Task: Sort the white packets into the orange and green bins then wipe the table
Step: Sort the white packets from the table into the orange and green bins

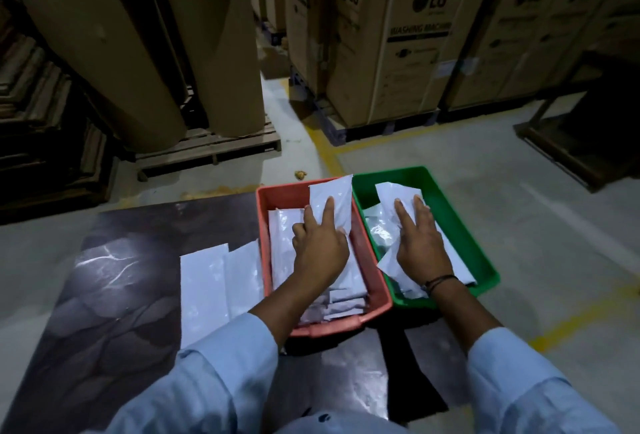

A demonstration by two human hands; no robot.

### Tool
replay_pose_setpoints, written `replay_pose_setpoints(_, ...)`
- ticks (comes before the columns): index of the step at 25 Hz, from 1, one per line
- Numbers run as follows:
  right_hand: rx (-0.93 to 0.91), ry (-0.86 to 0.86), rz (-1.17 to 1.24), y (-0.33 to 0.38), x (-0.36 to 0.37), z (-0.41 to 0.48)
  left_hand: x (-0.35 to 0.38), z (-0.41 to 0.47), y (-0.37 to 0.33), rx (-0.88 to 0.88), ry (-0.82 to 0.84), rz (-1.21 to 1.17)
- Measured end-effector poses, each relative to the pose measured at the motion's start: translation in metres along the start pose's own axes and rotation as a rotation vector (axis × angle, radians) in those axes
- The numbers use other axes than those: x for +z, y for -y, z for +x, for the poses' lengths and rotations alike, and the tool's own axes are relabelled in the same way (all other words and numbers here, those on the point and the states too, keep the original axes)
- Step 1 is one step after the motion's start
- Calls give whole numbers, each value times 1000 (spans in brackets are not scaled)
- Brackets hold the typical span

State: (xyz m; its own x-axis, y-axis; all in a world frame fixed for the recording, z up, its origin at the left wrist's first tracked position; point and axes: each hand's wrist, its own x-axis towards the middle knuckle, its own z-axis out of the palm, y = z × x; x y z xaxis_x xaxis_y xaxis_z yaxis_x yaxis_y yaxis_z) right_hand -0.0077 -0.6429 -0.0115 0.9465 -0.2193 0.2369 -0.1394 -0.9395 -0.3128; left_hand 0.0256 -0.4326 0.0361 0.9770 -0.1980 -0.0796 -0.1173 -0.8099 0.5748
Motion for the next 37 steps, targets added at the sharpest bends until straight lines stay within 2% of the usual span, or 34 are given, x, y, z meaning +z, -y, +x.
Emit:
replay_pose_setpoints(4, 33, 166, -128, -60, -13, 21, 31, 9, -53, -27, -25, 3)
replay_pose_setpoints(10, -172, 396, -202, -100, -4, 34, 76, 18, -112, -95, -42, 59)
replay_pose_setpoints(13, -222, 517, -158, -114, 2, 37, 97, 19, -125, -123, -24, 74)
replay_pose_setpoints(18, -238, 606, -167, -117, 8, 43, 112, 29, -125, -169, -31, 118)
replay_pose_setpoints(20, -273, 563, -163, -116, 2, 46, 116, 36, -128, -176, -43, 131)
replay_pose_setpoints(24, -325, 270, -73, -125, -17, 51, 130, 40, -139, -213, -63, 142)
replay_pose_setpoints(26, -290, 196, -65, -136, -20, 55, 139, 37, -141, -233, -53, 150)
replay_pose_setpoints(33, -300, 237, -77, -157, -11, 43, 172, 28, -111, -106, 162, 239)
replay_pose_setpoints(37, -281, 249, -115, -155, -12, 43, 181, 25, -105, -100, 185, 239)
